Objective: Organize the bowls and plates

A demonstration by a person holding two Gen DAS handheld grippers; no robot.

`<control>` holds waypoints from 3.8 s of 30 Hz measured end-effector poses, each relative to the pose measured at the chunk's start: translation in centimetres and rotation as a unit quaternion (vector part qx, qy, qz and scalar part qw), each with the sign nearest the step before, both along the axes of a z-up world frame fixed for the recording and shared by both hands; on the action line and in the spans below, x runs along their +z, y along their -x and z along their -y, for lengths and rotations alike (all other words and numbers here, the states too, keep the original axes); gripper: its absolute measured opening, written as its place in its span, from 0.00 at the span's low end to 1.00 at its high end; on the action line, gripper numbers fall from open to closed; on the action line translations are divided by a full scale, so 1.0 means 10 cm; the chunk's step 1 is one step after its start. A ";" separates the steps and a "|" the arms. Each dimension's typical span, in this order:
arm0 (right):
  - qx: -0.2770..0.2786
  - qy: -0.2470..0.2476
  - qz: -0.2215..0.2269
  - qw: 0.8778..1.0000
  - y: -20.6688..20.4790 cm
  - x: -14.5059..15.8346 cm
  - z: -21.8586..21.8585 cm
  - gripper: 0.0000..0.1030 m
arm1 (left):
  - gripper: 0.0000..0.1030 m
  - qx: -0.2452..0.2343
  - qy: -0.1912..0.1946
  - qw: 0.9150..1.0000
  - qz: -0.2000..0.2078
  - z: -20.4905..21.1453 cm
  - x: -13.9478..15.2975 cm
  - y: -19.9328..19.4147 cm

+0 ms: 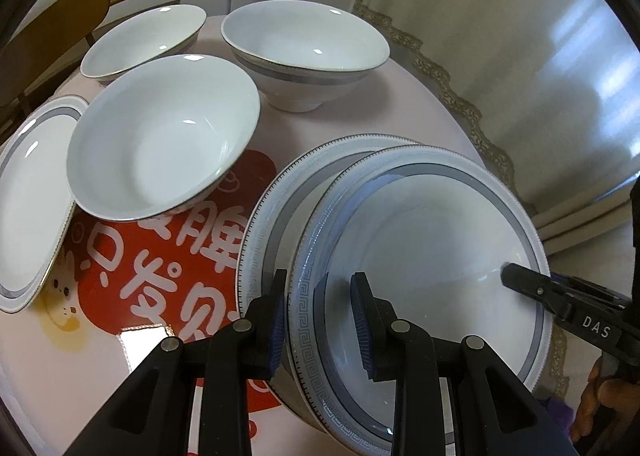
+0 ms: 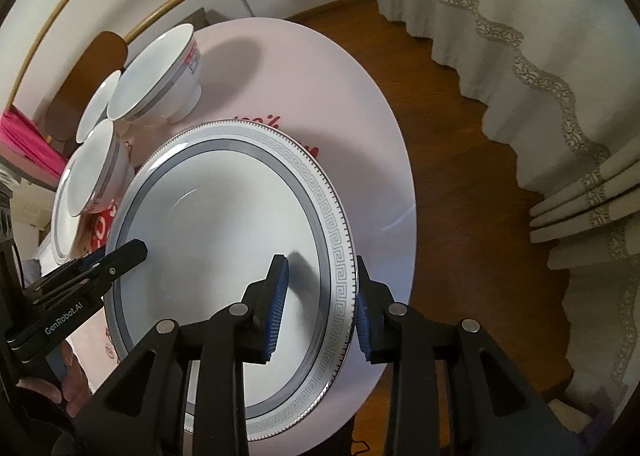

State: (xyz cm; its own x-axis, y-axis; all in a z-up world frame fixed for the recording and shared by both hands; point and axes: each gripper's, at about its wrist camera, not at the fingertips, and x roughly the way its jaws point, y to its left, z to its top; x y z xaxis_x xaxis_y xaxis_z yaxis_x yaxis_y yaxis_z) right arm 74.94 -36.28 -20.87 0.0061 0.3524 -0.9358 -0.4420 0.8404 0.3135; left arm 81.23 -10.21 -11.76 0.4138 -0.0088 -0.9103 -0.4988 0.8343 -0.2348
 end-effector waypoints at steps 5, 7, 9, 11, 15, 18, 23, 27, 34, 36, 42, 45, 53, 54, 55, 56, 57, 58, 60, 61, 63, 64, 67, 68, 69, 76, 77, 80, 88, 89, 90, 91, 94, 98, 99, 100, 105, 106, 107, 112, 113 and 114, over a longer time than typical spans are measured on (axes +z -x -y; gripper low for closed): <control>0.000 0.005 0.006 1.000 0.03 0.02 0.02 0.31 | 0.25 -0.002 0.002 1.000 0.001 0.00 -0.02 -0.02; -0.007 -0.002 0.004 1.000 0.03 0.00 0.04 0.31 | 0.25 -0.003 0.002 1.000 0.002 0.00 -0.02 -0.02; -0.011 -0.010 -0.001 1.000 0.01 -0.02 0.05 0.32 | 0.24 -0.005 0.002 1.000 0.002 0.01 -0.02 -0.01; -0.013 -0.011 0.000 1.000 0.01 -0.01 0.06 0.32 | 0.24 -0.006 0.004 1.000 0.002 -0.01 -0.02 -0.01; -0.006 0.006 0.012 1.000 0.04 0.01 0.00 0.37 | 0.24 -0.008 0.004 1.000 0.002 -0.01 -0.02 -0.02; 0.001 0.019 0.022 1.000 0.08 0.03 -0.04 0.40 | 0.24 -0.007 0.008 1.000 0.004 -0.01 -0.02 0.00; 0.013 0.046 0.040 0.998 0.12 0.06 -0.12 0.44 | 0.24 -0.010 0.009 1.000 0.003 -0.02 -0.02 0.00; 0.025 0.075 0.057 0.995 0.14 0.08 -0.20 0.47 | 0.24 -0.011 0.008 1.000 0.003 -0.02 -0.02 0.00; 0.031 0.116 0.062 0.991 0.15 0.10 -0.33 0.52 | 0.24 -0.013 0.008 1.000 0.003 -0.02 -0.03 0.00; 0.034 0.119 0.062 0.990 0.15 0.10 -0.35 0.56 | 0.24 -0.013 0.009 1.000 0.003 -0.02 -0.03 -0.01; 0.030 0.112 0.055 0.992 0.14 0.09 -0.35 0.59 | 0.25 -0.014 0.010 1.000 0.004 -0.02 -0.03 -0.01; 0.020 0.107 0.052 0.993 0.12 0.10 -0.32 0.59 | 0.25 -0.014 0.010 1.000 0.004 -0.02 -0.04 -0.02; -0.046 0.040 0.014 0.998 -0.02 0.08 -0.01 0.59 | 0.25 -0.018 0.012 1.000 0.003 -0.03 -0.04 -0.02; -0.052 0.032 0.004 0.998 -0.03 0.05 0.01 0.59 | 0.25 -0.018 0.012 1.000 0.003 -0.03 -0.04 -0.02; -0.057 0.016 -0.008 0.998 -0.05 0.02 0.03 0.59 | 0.25 -0.018 0.012 1.000 0.002 -0.03 -0.04 -0.02; -0.059 0.009 -0.013 0.998 -0.05 0.00 0.04 0.57 | 0.24 -0.019 0.012 1.000 0.002 -0.03 -0.03 -0.01; -0.060 0.007 -0.019 0.998 -0.05 -0.03 0.04 0.57 | 0.24 -0.019 0.012 1.000 0.002 -0.03 -0.03 -0.01; -0.062 0.001 -0.026 0.998 -0.05 -0.05 0.04 0.56 | 0.24 -0.018 0.012 1.000 0.002 -0.03 -0.02 -0.01; -0.063 -0.014 -0.035 0.997 -0.05 -0.08 0.06 0.55 | 0.24 -0.016 0.011 1.000 0.003 -0.04 -0.01 0.01; -0.061 -0.019 -0.038 0.997 -0.04 -0.10 0.05 0.55 | 0.24 -0.015 0.011 1.000 0.003 -0.04 0.00 0.01; -0.062 -0.042 -0.049 0.996 -0.04 -0.14 0.06 0.51 | 0.24 -0.014 0.010 1.000 0.004 -0.04 0.01 0.03; -0.063 -0.048 -0.053 0.995 -0.05 -0.16 0.08 0.50 | 0.24 -0.013 0.009 1.000 0.004 -0.04 0.01 0.03; -0.062 -0.074 -0.067 0.993 -0.06 -0.20 0.07 0.42 | 0.24 -0.012 0.007 1.000 0.004 -0.04 0.03 0.04; -0.061 -0.077 -0.068 0.993 -0.07 -0.21 0.07 0.42 | 0.24 -0.012 0.006 1.000 0.004 -0.04 0.03 0.05; -0.060 -0.078 -0.067 0.993 -0.07 -0.21 0.06 0.42 | 0.24 -0.012 0.005 1.000 0.004 -0.04 0.03 0.06; -0.058 -0.094 -0.075 0.991 -0.09 -0.24 0.05 0.41 | 0.25 -0.012 0.001 1.000 0.001 -0.01 0.05 0.05; -0.058 -0.095 -0.075 0.991 -0.09 -0.24 0.05 0.41 | 0.24 -0.012 0.000 1.000 0.000 -0.02 0.05 0.04; -0.045 -0.078 -0.063 0.994 -0.09 -0.19 0.03 0.42 | 0.24 -0.012 0.000 1.000 -0.001 -0.01 0.05 0.04; -0.009 -0.087 0.011 0.996 -0.06 0.19 0.17 0.45 | 0.25 -0.011 -0.001 1.000 0.000 -0.01 0.02 0.01; 0.000 -0.088 0.028 0.996 -0.05 0.26 0.17 0.48 | 0.25 -0.011 -0.002 1.000 0.001 -0.01 0.02 0.01; 0.008 -0.086 0.042 0.995 -0.05 0.31 0.16 0.55 | 0.25 -0.011 -0.002 1.000 0.001 -0.01 0.02 0.01; 0.017 -0.079 0.053 0.995 -0.04 0.33 0.14 0.58 | 0.25 -0.011 -0.003 1.000 0.001 -0.01 0.02 0.01; 0.007 -0.088 0.030 0.996 -0.07 0.24 0.17 0.58 | 0.25 -0.011 -0.003 1.000 0.000 -0.01 0.02 0.01; -0.028 -0.108 -0.010 0.994 -0.08 0.11 0.28 0.39 | 0.25 -0.012 -0.004 1.000 -0.001 -0.01 0.02 0.01; -0.030 -0.110 -0.014 0.993 -0.07 0.10 0.29 0.34 | 0.25 -0.012 -0.004 1.000 -0.001 -0.01 0.02 0.01; -0.032 -0.112 -0.018 0.993 -0.08 0.07 0.30 0.33 | 0.25 -0.012 -0.005 1.000 -0.001 -0.01 0.02 0.01; -0.056 -0.129 -0.045 0.989 -0.12 -0.06 0.38 0.17 | 0.27 -0.012 -0.007 1.000 -0.003 0.01 0.03 0.02; -0.057 -0.130 -0.048 0.989 -0.12 -0.08 0.37 0.16 | 0.28 -0.012 -0.007 1.000 -0.004 0.01 0.03 0.02; -0.057 -0.130 -0.049 0.989 -0.12 -0.09 0.36 0.14 | 0.28 -0.012 -0.006 1.000 -0.004 0.01 0.03 0.02; -0.067 -0.141 -0.063 0.986 -0.14 -0.16 0.36 0.13 | 0.29 -0.010 -0.005 1.000 -0.004 0.01 0.05 0.04; -0.067 -0.141 -0.064 0.986 -0.15 -0.16 0.36 0.13 | 0.30 -0.010 -0.005 1.000 -0.004 0.01 0.06 0.04; -0.067 -0.140 -0.063 0.986 -0.16 -0.16 0.35 0.13 | 0.31 -0.009 -0.005 1.000 -0.003 0.01 0.07 0.04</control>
